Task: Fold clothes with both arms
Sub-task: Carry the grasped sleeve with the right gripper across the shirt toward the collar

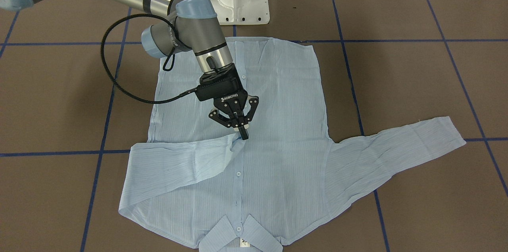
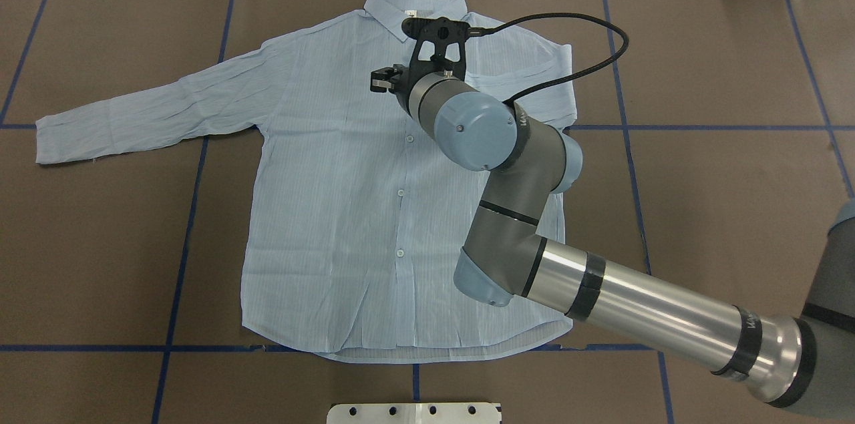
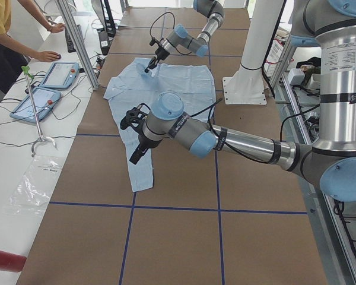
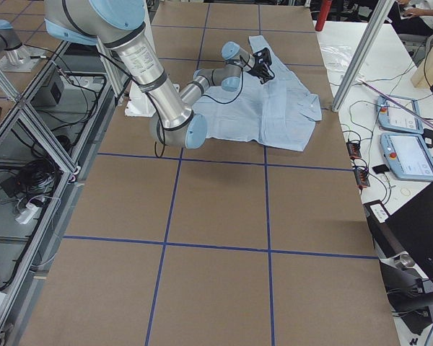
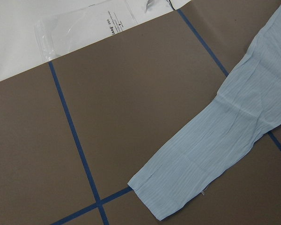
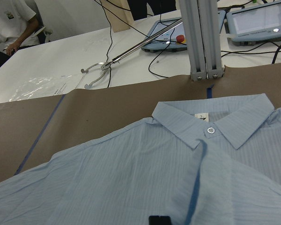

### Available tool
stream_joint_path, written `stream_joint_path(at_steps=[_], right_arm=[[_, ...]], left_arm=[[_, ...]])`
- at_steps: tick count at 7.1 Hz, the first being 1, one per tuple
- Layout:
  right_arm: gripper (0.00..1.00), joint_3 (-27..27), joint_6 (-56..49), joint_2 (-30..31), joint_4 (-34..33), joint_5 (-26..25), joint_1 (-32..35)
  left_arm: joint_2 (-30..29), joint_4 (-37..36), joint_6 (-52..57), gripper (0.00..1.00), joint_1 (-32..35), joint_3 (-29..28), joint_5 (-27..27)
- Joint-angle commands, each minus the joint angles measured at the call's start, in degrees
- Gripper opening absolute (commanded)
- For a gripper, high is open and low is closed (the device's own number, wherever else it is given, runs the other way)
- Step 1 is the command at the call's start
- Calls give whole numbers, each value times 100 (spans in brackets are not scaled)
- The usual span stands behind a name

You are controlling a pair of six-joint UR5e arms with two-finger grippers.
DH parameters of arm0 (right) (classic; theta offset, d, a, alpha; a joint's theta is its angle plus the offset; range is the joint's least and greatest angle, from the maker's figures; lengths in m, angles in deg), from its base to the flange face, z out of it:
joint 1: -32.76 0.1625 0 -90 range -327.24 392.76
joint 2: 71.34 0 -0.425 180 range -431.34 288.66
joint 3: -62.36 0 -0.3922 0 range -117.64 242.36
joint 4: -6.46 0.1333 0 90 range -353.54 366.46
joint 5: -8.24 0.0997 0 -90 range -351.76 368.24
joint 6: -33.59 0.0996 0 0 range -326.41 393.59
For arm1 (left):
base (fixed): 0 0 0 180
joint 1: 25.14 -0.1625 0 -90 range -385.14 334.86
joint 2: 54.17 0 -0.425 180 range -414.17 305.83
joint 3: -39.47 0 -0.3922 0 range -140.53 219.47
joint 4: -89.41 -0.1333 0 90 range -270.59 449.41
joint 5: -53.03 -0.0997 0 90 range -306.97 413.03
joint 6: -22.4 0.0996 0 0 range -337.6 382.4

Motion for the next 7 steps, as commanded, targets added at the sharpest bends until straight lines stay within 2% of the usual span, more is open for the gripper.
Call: stream_joint_path(at_steps=[1,3,6,7], right_arm=[[0,-586,-7,-489,108,-143,-202],[0,-929,-7,-718,108,-152,-299],[0,-1377,2,-1132,47,-152,-413],[14,-1387,28,-1176,37,-108,-414]], left_arm=[[9,0,3,100,-2,-4,0],[0,35,3,100,-2,-82,0],[-43,474,3,100,-2,-460,0],[-44,475,-6,100,-2,-444,0]])
